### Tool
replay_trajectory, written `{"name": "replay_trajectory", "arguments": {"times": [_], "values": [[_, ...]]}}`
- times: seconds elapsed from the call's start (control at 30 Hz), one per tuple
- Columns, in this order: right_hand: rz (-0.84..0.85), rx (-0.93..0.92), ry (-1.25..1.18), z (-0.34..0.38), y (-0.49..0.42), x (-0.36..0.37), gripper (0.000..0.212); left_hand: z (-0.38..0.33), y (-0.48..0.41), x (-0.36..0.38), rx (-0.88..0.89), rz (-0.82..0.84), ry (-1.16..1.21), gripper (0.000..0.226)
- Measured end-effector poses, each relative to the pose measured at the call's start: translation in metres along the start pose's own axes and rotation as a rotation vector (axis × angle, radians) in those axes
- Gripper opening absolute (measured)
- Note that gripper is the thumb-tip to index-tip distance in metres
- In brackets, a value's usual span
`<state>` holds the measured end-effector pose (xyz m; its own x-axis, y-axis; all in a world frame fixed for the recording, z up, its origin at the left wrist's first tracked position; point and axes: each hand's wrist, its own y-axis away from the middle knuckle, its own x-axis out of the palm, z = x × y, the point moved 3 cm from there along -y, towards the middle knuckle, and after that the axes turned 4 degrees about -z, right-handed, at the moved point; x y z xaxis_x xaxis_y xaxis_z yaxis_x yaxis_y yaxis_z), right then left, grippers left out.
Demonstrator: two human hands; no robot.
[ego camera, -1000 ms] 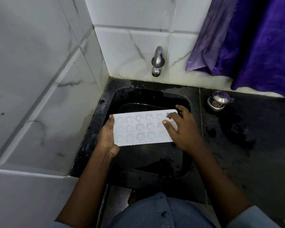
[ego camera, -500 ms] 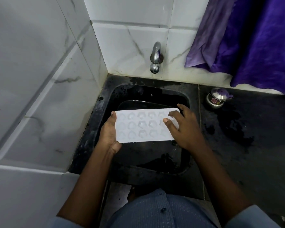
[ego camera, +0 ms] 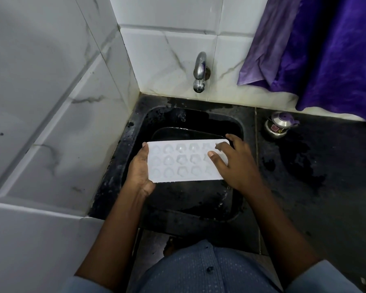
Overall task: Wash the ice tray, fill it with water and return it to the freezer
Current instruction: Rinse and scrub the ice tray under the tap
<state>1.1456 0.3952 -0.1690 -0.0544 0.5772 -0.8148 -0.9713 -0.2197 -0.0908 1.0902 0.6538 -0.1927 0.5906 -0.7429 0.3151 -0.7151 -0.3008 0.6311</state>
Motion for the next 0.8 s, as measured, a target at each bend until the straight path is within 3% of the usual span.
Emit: {"name": "replay_trajectory", "arguments": {"times": [0.33,0.5,0.8], "values": [[-0.045,-0.110,0.011,0.002,0.003,-0.002,0.031,0.006,0.004,-0.001,-0.010,0.000,0.003,0.064],[0.005,-0.169,0.151,0.011,0.001,0.004,0.041,0.007,0.008,0.001,-0.017,0.014,-0.008,0.066],[-0.002,-0.128,0.150,0.021,0.003,0.010,0.055,0.001,0.015,-0.001,-0.006,0.010,-0.018,0.065]]}}
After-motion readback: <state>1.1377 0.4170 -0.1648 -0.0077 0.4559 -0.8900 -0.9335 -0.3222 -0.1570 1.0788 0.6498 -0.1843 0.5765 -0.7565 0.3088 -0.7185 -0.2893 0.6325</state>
